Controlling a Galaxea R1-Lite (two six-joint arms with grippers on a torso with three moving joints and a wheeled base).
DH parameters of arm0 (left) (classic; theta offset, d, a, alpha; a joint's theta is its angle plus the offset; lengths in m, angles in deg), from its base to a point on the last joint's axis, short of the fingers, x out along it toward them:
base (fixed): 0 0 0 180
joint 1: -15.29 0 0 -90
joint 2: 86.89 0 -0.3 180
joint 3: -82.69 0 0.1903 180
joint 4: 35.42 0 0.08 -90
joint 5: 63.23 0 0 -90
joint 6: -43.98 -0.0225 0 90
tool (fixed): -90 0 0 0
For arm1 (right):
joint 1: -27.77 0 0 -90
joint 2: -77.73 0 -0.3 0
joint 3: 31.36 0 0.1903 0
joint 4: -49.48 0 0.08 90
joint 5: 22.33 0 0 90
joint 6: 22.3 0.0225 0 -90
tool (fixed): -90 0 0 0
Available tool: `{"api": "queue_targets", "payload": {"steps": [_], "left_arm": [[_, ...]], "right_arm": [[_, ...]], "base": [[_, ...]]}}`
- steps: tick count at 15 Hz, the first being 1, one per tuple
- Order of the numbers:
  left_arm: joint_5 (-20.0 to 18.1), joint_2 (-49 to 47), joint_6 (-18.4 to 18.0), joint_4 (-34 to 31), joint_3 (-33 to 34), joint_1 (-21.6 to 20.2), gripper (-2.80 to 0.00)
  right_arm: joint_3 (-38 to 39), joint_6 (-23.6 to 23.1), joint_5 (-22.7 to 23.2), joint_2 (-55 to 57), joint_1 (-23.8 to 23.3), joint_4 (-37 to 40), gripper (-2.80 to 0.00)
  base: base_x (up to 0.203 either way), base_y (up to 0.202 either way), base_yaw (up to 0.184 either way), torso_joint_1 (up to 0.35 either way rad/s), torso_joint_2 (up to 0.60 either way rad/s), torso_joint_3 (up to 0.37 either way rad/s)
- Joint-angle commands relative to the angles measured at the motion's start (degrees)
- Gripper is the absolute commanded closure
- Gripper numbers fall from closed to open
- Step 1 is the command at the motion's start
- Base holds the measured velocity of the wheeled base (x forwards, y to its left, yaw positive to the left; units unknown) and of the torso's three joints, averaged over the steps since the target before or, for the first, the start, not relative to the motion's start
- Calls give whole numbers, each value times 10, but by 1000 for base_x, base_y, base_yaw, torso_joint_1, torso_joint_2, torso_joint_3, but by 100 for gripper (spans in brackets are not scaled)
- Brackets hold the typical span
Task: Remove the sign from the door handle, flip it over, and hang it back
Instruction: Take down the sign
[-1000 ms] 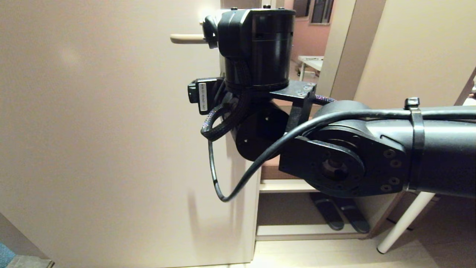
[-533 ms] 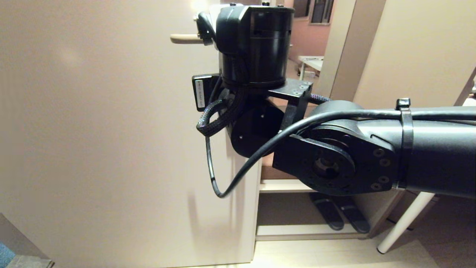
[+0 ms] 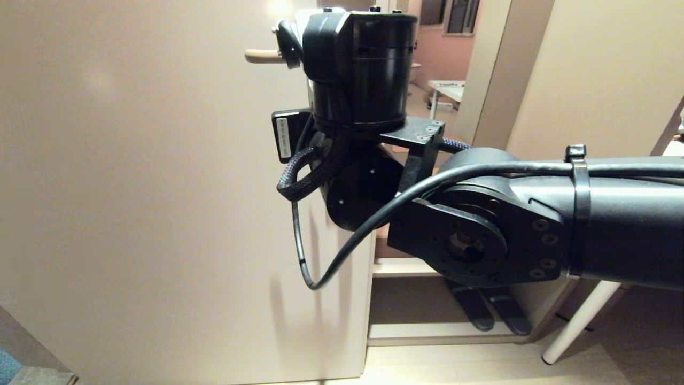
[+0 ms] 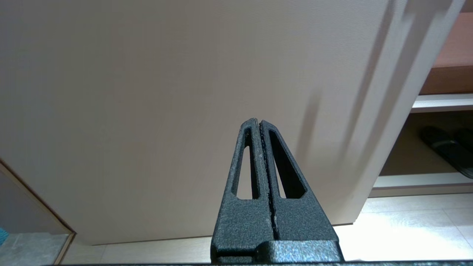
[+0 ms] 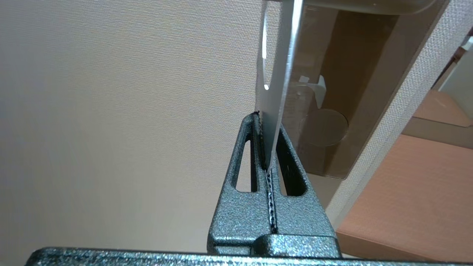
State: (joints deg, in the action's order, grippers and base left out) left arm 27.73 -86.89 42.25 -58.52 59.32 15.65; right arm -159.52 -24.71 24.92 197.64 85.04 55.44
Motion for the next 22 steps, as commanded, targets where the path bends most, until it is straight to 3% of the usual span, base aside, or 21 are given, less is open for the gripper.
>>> {"api": "queue_targets", "payload": {"steps": [1, 12, 22], "left_arm": [[0, -1, 0, 1, 0, 0, 0], [0, -1, 0, 0, 0, 0, 0], [0, -1, 0, 1, 0, 0, 0]], "right_arm": [[-1, 0, -2, 2, 1, -1, 0], [-69, -13, -4, 55, 1, -5, 0], [-83, -41, 0, 89, 0, -67, 0]], "base": [[0, 0, 0, 0, 0, 0], [0, 0, 0, 0, 0, 0], [0, 0, 0, 0, 0, 0]]}}
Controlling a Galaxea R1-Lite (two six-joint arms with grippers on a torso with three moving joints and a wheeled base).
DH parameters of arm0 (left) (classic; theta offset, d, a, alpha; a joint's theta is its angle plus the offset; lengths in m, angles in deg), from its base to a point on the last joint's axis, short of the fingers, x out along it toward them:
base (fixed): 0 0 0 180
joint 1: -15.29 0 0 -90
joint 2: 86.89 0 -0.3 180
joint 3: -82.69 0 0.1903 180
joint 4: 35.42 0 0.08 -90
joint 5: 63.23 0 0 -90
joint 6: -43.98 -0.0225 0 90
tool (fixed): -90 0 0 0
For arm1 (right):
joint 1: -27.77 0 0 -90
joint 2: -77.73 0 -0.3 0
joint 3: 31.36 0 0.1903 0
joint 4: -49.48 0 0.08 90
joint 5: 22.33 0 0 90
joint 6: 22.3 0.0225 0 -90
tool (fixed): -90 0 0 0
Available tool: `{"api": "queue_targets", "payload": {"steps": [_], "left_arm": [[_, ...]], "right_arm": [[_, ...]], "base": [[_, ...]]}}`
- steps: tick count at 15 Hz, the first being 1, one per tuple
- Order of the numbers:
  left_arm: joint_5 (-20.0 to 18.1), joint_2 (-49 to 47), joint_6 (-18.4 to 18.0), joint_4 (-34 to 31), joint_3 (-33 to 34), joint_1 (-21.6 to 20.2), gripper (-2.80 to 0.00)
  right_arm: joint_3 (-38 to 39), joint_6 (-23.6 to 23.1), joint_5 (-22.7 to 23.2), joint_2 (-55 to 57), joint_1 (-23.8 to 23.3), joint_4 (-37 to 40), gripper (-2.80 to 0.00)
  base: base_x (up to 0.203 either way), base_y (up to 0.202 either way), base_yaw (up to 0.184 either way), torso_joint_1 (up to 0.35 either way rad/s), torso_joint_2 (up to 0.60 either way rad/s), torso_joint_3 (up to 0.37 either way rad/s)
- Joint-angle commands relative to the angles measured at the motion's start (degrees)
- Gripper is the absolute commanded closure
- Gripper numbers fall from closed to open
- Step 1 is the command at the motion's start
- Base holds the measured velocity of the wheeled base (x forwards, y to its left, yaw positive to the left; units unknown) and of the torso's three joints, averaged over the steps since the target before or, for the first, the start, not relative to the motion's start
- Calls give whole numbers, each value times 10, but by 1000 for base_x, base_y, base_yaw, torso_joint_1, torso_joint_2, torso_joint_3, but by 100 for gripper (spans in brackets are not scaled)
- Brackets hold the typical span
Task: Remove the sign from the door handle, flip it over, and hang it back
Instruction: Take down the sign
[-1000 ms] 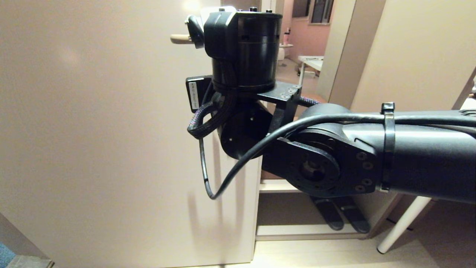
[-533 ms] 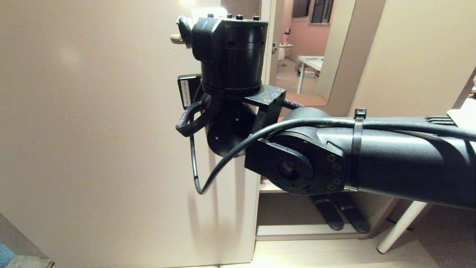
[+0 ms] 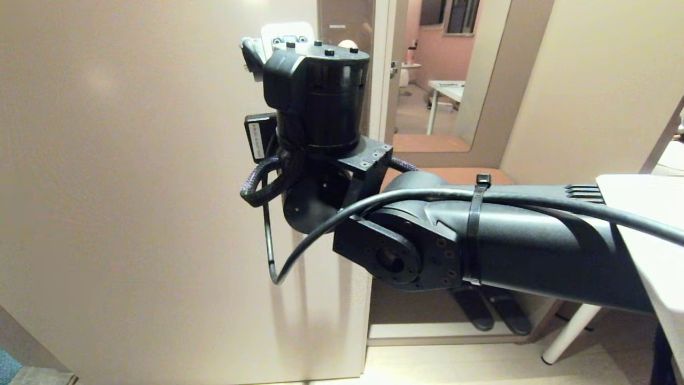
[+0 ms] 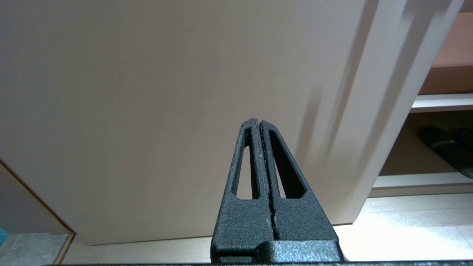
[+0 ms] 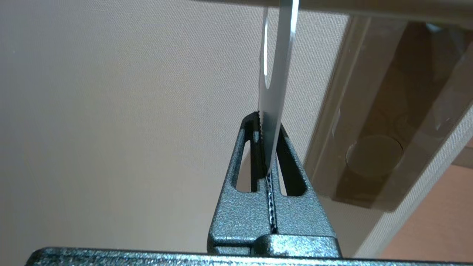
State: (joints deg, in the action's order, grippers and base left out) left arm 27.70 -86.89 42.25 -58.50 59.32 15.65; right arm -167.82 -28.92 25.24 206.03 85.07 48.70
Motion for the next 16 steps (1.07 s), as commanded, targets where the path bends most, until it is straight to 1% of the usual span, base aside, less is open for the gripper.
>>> {"api": "queue_targets", "payload": {"steps": [1, 4, 7, 13, 16], "left_arm": [[0, -1, 0, 1, 0, 0, 0], [1, -1, 0, 0, 0, 0, 0], [0, -1, 0, 0, 0, 0, 0], [0, -1, 0, 0, 0, 0, 0], [0, -1, 0, 0, 0, 0, 0]], "right_arm": [[0, -6, -2, 9, 0, -9, 0], [-2, -7, 3, 18, 0, -16, 0], [-4, -19, 13, 25, 0, -32, 0], [-6, -33, 38, 34, -1, -55, 0], [-9, -37, 57, 40, -2, -56, 0]], "base": [[0, 0, 0, 0, 0, 0], [0, 0, 0, 0, 0, 0], [0, 0, 0, 0, 0, 0], [0, 0, 0, 0, 0, 0], [0, 0, 0, 0, 0, 0]]}}
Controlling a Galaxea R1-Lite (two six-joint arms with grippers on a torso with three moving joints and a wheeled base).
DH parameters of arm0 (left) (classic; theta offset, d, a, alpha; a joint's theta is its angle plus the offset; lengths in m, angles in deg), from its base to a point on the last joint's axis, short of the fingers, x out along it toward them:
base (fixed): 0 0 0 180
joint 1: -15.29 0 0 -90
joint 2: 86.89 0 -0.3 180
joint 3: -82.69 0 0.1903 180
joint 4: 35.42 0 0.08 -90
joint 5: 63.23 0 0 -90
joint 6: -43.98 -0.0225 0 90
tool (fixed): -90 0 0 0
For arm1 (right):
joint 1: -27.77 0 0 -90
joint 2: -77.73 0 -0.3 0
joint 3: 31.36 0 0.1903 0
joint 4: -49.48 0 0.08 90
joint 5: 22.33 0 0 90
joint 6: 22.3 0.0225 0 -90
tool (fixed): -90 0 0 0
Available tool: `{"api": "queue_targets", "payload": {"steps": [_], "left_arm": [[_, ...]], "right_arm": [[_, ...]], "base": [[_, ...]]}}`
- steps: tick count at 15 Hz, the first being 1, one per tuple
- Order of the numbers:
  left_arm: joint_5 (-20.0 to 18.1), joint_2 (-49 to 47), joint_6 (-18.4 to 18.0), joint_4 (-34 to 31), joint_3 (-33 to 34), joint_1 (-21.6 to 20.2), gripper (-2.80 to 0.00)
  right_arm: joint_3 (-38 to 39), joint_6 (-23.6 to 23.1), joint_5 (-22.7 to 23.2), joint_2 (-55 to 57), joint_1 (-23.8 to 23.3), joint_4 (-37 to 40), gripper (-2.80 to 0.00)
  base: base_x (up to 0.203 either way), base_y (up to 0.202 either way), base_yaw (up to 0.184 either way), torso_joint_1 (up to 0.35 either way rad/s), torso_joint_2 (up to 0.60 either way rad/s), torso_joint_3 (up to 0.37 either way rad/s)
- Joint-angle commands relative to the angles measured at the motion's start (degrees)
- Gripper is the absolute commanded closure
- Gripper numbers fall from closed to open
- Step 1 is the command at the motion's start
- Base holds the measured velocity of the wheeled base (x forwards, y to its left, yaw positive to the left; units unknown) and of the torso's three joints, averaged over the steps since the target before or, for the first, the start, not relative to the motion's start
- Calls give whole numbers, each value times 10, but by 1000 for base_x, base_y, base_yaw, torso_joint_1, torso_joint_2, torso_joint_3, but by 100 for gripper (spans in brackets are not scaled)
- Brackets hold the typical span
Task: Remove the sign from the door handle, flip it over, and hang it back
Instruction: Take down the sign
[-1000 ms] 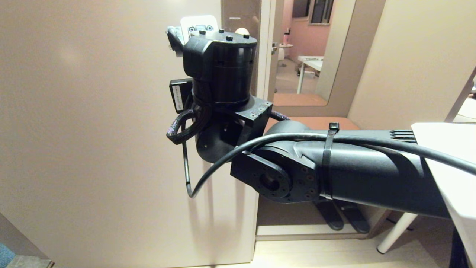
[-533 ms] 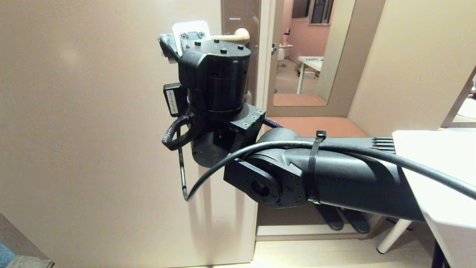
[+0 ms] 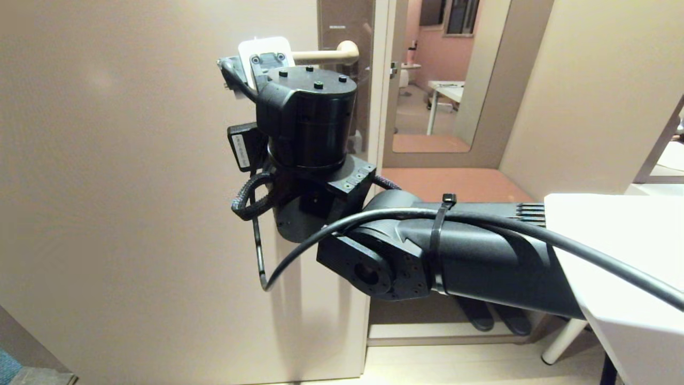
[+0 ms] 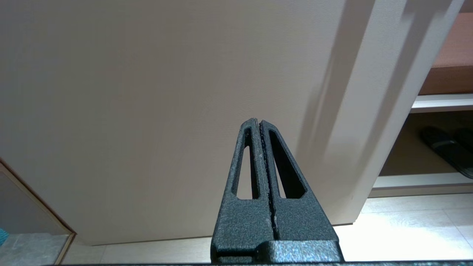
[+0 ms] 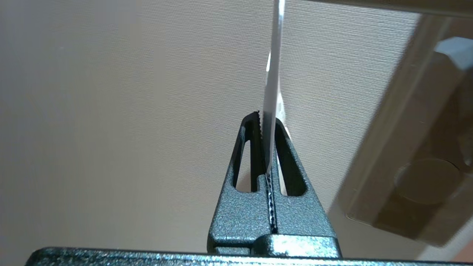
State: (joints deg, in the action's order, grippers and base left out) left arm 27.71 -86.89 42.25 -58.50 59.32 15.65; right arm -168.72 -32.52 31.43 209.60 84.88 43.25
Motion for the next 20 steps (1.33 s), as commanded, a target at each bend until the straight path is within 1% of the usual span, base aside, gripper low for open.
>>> {"api": "queue_targets", "payload": {"steps": [1, 5, 8, 11, 14, 17, 20], "left_arm": [[0, -1, 0, 1, 0, 0, 0], [0, -1, 0, 0, 0, 0, 0], [0, -1, 0, 1, 0, 0, 0], [0, -1, 0, 0, 0, 0, 0], [0, -1, 0, 0, 0, 0, 0], [0, -1, 0, 0, 0, 0, 0], [0, -1, 0, 0, 0, 0, 0]], "right_arm": [[0, -2, 5, 7, 0, -1, 0], [0, -1, 28, 7, -3, -1, 0], [0, -2, 37, -3, -17, -1, 0], [0, -8, 57, -9, -27, -1, 0], [0, -9, 62, -12, -28, -8, 0], [1, -14, 79, -19, -26, -7, 0], [1, -14, 84, -20, -19, -7, 0]], "base": [[0, 0, 0, 0, 0, 0], [0, 0, 0, 0, 0, 0], [0, 0, 0, 0, 0, 0], [0, 0, 0, 0, 0, 0], [0, 0, 0, 0, 0, 0], [0, 0, 0, 0, 0, 0], [0, 0, 0, 0, 0, 0]]}}
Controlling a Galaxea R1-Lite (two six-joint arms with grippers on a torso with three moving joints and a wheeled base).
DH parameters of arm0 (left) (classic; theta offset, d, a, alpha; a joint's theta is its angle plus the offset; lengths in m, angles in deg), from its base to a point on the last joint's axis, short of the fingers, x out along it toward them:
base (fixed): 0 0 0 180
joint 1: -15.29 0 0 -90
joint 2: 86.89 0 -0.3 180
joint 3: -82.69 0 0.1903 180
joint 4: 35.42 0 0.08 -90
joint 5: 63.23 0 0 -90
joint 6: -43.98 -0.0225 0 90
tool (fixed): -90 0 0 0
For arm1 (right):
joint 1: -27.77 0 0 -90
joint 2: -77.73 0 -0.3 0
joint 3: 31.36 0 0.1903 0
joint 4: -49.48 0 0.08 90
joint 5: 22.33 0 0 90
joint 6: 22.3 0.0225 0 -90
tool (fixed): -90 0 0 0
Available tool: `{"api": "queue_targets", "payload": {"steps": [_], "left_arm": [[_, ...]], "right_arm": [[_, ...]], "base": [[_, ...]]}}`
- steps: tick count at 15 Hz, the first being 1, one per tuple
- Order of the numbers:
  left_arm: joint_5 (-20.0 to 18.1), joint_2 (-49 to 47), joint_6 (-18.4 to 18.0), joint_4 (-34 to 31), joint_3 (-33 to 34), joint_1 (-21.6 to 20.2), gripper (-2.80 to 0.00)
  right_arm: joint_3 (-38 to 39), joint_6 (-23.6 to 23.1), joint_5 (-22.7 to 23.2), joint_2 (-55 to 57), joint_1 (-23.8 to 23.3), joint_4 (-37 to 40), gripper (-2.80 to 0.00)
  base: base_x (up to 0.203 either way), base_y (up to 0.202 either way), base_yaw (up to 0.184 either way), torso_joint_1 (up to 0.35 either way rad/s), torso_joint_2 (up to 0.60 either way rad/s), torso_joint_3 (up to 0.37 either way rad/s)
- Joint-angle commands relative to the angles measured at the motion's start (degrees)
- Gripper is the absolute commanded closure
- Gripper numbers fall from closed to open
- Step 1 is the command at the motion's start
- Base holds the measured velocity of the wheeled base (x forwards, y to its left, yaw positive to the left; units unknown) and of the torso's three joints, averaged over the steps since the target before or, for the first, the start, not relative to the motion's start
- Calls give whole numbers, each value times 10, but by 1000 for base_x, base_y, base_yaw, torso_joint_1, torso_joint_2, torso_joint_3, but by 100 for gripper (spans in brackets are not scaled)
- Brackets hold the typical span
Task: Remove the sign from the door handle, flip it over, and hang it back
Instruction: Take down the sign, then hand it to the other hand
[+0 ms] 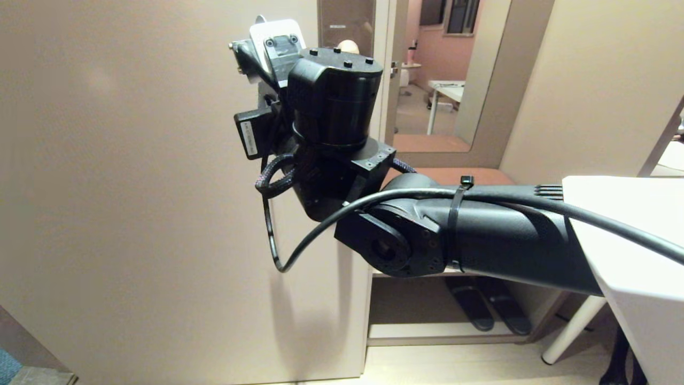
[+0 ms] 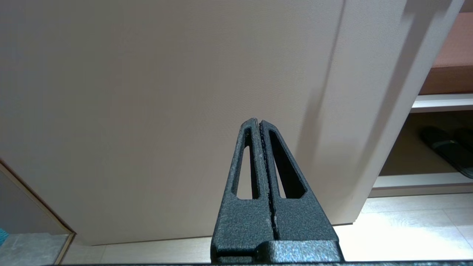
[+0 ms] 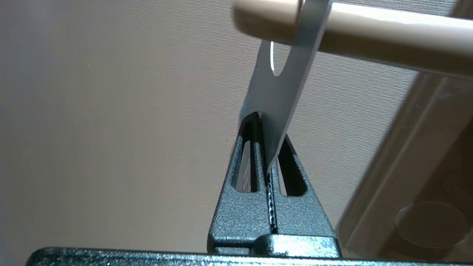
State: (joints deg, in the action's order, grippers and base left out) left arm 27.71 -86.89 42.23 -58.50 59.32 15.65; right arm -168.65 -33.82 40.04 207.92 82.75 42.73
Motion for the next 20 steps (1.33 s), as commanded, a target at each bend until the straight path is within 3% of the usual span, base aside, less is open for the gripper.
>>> {"api": "queue_targets", "payload": {"steps": [1, 15, 20], "left_arm": [[0, -1, 0, 0, 0, 0, 0], [0, -1, 0, 1, 0, 0, 0], [0, -1, 0, 0, 0, 0, 0]], "right_arm": [[0, -2, 5, -2, 4, -2, 0], [13, -8, 38, 2, 47, -4, 0], [115, -14, 38, -78, 55, -1, 0]], "base": [[0, 0, 0, 0, 0, 0], [0, 0, 0, 0, 0, 0], [0, 0, 0, 0, 0, 0]]}}
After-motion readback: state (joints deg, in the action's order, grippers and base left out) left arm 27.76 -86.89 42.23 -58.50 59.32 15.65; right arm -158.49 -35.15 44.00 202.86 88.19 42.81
